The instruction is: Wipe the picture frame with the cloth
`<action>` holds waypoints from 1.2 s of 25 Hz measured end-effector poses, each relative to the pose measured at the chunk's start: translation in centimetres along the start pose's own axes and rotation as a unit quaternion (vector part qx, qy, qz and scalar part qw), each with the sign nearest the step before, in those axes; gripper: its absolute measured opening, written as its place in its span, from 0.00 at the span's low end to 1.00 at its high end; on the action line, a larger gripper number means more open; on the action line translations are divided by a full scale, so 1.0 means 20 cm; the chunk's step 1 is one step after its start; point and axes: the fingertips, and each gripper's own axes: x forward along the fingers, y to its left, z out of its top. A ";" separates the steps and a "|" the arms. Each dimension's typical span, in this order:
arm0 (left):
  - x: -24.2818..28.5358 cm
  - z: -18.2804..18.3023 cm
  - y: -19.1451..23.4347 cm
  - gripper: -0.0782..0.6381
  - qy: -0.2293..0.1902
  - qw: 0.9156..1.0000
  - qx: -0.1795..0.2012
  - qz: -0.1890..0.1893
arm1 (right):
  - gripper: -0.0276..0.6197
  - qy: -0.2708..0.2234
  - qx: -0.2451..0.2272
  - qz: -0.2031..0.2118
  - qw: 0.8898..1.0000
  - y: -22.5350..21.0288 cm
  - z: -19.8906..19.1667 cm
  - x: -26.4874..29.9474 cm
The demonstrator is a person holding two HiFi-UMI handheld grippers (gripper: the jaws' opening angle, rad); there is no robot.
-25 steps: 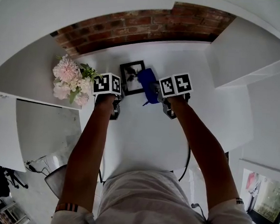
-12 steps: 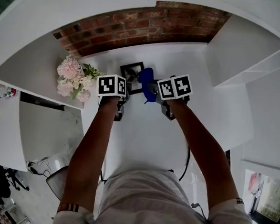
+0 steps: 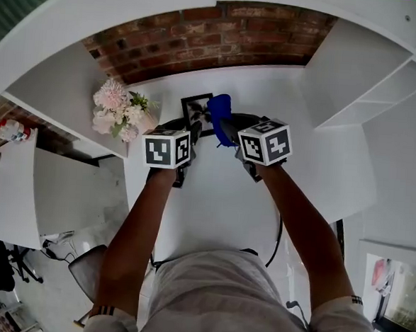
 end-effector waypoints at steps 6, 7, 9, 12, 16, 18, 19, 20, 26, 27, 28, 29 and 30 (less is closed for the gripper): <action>-0.25 0.13 -0.13 0.34 -0.108 0.993 0.042 -0.002 | 0.12 -0.058 -0.047 0.005 0.997 0.12 0.09 -0.16; -0.30 0.15 -0.15 0.33 -0.122 0.991 0.046 -0.003 | 0.12 -0.067 -0.052 0.005 0.996 0.14 0.11 -0.19; -0.39 0.18 -0.20 0.33 -0.150 0.987 0.056 -0.009 | 0.12 -0.086 -0.063 0.006 0.994 0.18 0.14 -0.25; -0.55 0.24 -0.27 0.33 -0.192 0.978 0.074 -0.022 | 0.12 -0.113 -0.081 0.010 0.990 0.25 0.18 -0.34; -0.75 0.33 -0.37 0.31 -0.248 0.962 0.104 -0.040 | 0.12 -0.159 -0.089 0.010 0.983 0.32 0.25 -0.48; -0.86 0.37 -0.41 0.30 -0.275 0.954 0.112 -0.046 | 0.12 -0.188 -0.087 0.013 0.978 0.36 0.29 -0.57; -0.91 0.39 -0.43 0.29 -0.287 0.950 0.113 -0.049 | 0.12 -0.202 -0.086 0.014 0.976 0.38 0.31 -0.61; -0.96 0.41 -0.44 0.28 -0.297 0.947 0.112 -0.050 | 0.12 -0.216 -0.084 0.016 0.973 0.40 0.32 -0.65; -1.20 0.47 -0.52 0.19 -0.342 0.928 0.132 -0.066 | 0.12 -0.280 -0.106 0.026 0.954 0.54 0.38 -0.85; -1.22 0.47 -0.53 0.18 -0.344 0.926 0.141 -0.070 | 0.12 -0.288 -0.112 0.028 0.951 0.57 0.38 -0.87; -1.24 0.47 -0.55 0.18 -0.346 0.923 0.150 -0.072 | 0.12 -0.295 -0.118 0.030 0.948 0.59 0.39 -0.89; -1.25 0.47 -0.56 0.17 -0.348 0.921 0.158 -0.075 | 0.12 -0.302 -0.124 0.032 0.945 0.62 0.39 -0.91; -1.27 0.47 -0.56 0.16 -0.349 0.919 0.163 -0.077 | 0.12 -0.309 -0.132 0.034 0.941 0.64 0.40 -0.92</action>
